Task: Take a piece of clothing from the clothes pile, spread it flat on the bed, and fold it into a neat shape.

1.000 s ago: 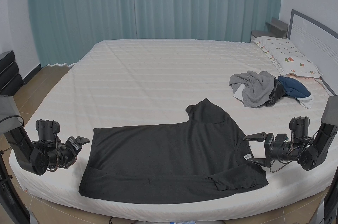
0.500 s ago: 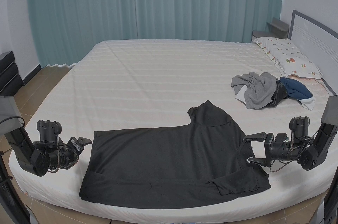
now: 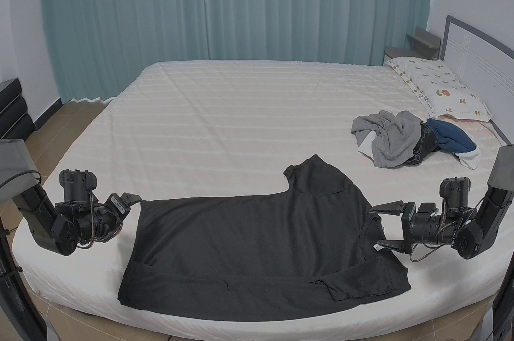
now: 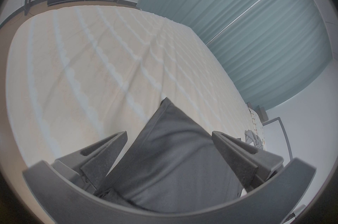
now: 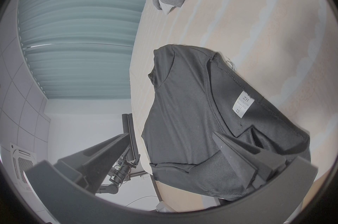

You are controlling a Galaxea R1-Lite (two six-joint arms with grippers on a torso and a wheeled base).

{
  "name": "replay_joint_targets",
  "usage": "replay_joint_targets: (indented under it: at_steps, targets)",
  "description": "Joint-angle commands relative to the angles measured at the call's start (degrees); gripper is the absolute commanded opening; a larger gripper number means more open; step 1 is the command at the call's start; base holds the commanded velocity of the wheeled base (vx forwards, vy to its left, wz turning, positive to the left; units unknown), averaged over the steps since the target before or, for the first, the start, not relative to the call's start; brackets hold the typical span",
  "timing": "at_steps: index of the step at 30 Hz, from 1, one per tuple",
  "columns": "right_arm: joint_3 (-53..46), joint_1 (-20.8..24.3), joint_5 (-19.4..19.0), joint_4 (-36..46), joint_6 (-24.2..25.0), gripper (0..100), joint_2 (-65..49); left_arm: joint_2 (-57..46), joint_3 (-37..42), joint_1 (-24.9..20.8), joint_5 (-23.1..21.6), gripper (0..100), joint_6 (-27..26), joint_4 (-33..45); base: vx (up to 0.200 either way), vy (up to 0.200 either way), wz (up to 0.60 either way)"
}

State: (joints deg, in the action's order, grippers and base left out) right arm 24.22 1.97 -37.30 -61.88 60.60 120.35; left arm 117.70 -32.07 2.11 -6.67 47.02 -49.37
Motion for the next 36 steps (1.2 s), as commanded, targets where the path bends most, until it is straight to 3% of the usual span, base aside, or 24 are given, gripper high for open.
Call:
replay_joint_targets:
  at_steps: [1, 8, 16, 26, 36]
  targets:
    - [-0.3, 0.4, 0.1, -1.2, 0.0, 100, 0.7, 5.6, -5.6, 0.0, -0.2, 100, -0.2, 0.1, 0.0, 0.0, 0.0]
    - [-0.8, 0.5, 0.3, -2.5, -0.1, 100, 1.3, 13.4, -13.5, 0.1, -4.9, 100, -6.5, 0.2, 0.0, 0.0, 0.0]
    - [-1.0, 0.7, 0.3, -2.5, -0.1, 100, 1.3, 19.3, -23.4, -0.1, -5.5, 100, -7.0, 3.3, 0.0, 0.0, 0.0]
    - [-1.2, 1.0, 0.3, -2.5, -0.1, 100, 1.3, 21.3, -24.9, -0.4, -4.7, 100, -10.5, 2.7, 0.0, 0.0, 0.0]
    - [-1.0, 1.0, 0.3, -2.5, -0.1, 100, 1.3, 22.2, -27.1, -0.4, -3.6, 100, -10.5, 3.1, 0.0, 0.0, 0.0]
